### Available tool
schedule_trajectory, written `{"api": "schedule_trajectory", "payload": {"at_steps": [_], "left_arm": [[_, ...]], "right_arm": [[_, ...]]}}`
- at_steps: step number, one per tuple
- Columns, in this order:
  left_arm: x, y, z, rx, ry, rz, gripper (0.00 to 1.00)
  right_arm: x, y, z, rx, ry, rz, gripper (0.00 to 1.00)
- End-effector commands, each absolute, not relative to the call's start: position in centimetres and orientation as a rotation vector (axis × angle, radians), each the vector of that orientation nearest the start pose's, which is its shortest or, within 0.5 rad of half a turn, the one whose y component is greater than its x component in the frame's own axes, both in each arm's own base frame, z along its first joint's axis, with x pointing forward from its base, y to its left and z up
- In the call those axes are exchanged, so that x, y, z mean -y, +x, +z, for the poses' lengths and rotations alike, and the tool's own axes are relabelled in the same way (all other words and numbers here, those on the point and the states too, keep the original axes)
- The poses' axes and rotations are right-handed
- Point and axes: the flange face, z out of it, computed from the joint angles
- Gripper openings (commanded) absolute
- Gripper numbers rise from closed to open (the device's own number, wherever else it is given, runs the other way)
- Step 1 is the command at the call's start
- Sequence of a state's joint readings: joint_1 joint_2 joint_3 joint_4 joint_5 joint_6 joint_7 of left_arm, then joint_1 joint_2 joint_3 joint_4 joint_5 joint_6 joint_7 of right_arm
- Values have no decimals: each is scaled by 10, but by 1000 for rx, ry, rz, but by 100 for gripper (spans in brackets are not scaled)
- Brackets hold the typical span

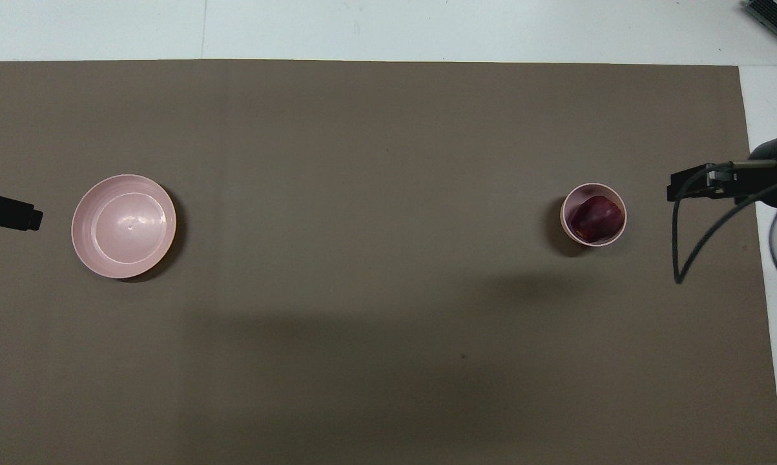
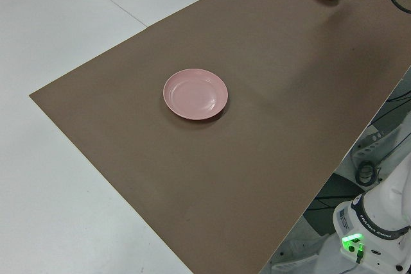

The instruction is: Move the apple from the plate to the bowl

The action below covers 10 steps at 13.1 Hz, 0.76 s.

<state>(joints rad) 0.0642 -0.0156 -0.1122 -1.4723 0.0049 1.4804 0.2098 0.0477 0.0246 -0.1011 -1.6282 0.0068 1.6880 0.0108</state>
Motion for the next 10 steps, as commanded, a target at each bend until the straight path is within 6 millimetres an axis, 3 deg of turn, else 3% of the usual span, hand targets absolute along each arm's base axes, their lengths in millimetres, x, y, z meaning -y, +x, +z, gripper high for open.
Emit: {"api": "schedule_trajectory", "payload": {"at_steps": [1, 5, 10], "left_arm": [[26, 537, 675, -422, -3096, -63, 100], [26, 536, 674, -417, -3099, -51, 100], [20, 536, 674, -377, -3104, -56, 100]], "right_arm": [[34, 553, 633, -147, -3143, -10, 100], [37, 511, 690, -205, -3124, -47, 100], [24, 501, 683, -186, -3125, -28, 100]]}}
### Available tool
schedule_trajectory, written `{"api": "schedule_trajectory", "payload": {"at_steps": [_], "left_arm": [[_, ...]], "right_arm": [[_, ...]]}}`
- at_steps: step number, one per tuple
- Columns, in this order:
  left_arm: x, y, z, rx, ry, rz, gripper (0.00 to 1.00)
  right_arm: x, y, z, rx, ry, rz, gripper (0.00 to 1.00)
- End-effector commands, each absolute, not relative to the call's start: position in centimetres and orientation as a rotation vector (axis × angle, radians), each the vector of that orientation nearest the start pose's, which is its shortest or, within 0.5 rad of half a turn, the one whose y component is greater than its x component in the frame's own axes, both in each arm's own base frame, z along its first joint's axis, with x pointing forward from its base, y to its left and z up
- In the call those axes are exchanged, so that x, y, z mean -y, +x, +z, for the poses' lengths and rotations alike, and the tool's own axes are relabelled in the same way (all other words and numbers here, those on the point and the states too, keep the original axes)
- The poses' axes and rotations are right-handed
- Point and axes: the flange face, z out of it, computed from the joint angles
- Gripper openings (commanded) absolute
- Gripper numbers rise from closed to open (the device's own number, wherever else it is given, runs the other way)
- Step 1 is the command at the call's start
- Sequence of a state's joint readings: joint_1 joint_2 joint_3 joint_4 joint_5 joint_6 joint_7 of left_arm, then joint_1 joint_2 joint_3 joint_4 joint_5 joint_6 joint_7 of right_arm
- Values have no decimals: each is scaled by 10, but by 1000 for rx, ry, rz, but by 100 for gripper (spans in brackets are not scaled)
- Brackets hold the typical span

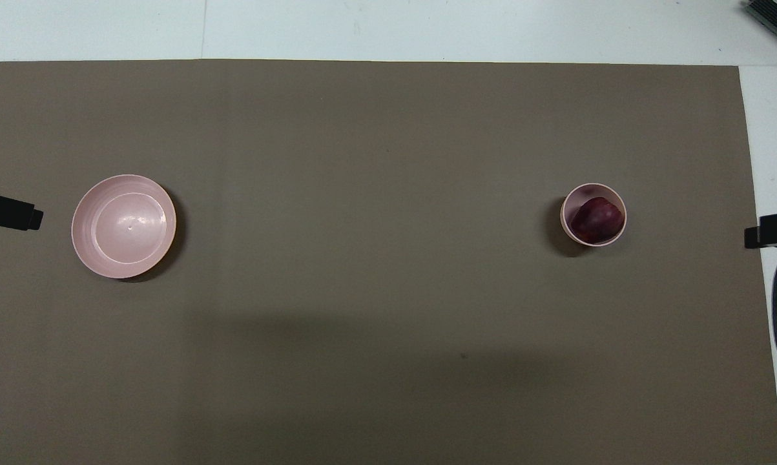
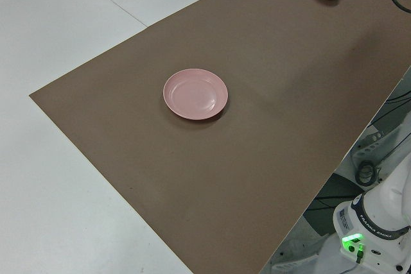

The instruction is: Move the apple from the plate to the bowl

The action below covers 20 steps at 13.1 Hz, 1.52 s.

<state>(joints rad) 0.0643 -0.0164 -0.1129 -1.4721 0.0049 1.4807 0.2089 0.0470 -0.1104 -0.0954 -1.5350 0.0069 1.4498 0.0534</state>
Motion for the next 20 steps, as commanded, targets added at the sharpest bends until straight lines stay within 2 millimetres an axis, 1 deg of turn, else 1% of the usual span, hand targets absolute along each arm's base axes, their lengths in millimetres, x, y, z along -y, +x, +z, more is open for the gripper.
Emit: {"api": "schedule_trajectory", "payload": {"at_steps": [1, 3, 4, 5, 7, 13, 15, 17, 20], "left_arm": [[19, 535, 674, -372, -3105, -51, 100], [18, 535, 674, -358, -3107, -48, 100], [18, 535, 674, -325, -3111, -46, 100], [21, 536, 674, -306, -3114, -54, 100], [19, 536, 675, -308, -3112, -61, 100], [18, 536, 674, -301, -3113, -54, 100], [15, 533, 680, -287, -3115, -58, 100], [17, 528, 689, -291, -3111, -92, 100], [14, 528, 691, -277, -3115, -97, 100]], "right_arm": [[22, 502, 683, -187, -3128, -16, 100], [21, 500, 697, -187, -3128, -54, 100], [24, 498, 696, -191, -3122, -56, 100], [25, 498, 690, -190, -3122, -37, 100], [23, 498, 683, -183, -3123, -13, 100], [24, 498, 686, -188, -3124, -20, 100], [24, 498, 686, -186, -3124, -20, 100], [24, 498, 686, -188, -3124, -20, 100], [24, 497, 686, -191, -3124, -18, 100]]}}
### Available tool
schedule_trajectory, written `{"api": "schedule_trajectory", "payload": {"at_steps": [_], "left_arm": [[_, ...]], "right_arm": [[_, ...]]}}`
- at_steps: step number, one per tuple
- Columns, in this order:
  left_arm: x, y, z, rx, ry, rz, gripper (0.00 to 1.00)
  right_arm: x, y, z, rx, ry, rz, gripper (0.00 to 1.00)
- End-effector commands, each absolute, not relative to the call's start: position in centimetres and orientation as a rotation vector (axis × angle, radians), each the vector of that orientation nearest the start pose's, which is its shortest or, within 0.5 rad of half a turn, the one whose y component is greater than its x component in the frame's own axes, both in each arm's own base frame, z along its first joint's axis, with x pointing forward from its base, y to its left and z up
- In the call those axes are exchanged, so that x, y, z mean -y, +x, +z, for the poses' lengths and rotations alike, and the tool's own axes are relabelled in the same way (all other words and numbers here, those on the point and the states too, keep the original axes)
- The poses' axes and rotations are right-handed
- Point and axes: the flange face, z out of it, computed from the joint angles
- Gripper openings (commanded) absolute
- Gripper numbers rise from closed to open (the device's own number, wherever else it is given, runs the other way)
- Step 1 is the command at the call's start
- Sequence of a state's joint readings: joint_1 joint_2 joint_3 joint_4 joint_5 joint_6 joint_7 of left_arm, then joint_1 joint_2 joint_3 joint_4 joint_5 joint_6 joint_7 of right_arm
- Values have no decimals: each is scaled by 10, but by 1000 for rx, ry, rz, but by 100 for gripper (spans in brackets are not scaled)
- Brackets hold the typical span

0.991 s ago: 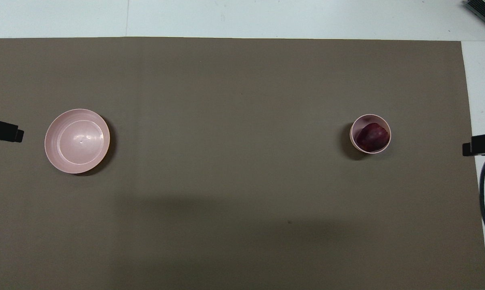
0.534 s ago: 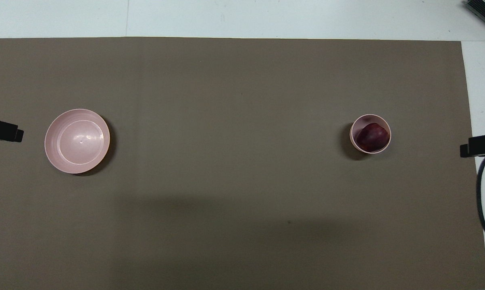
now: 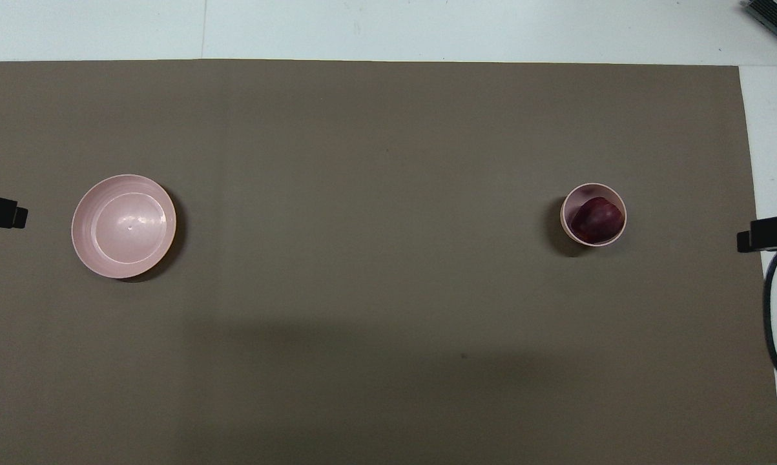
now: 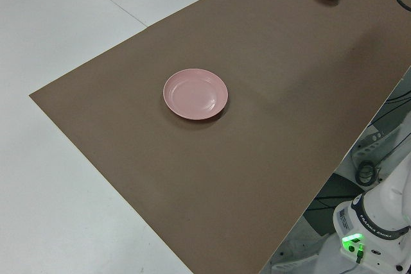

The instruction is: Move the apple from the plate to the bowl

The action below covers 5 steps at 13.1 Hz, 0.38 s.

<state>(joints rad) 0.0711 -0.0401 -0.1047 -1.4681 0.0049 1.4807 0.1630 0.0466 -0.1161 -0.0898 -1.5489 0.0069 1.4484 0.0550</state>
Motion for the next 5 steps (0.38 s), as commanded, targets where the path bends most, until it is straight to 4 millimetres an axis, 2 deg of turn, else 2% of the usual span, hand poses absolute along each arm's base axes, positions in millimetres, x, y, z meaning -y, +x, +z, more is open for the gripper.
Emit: {"api": "schedule_trajectory", "payload": {"at_steps": [1, 5], "left_arm": [[12, 524, 695, -272, -3113, -106, 100], [11, 522, 699, -267, -3111, -120, 100]], "right_arm": [[24, 498, 687, -186, -3124, -23, 100], [26, 496, 684, -188, -3124, -6, 100]]}}
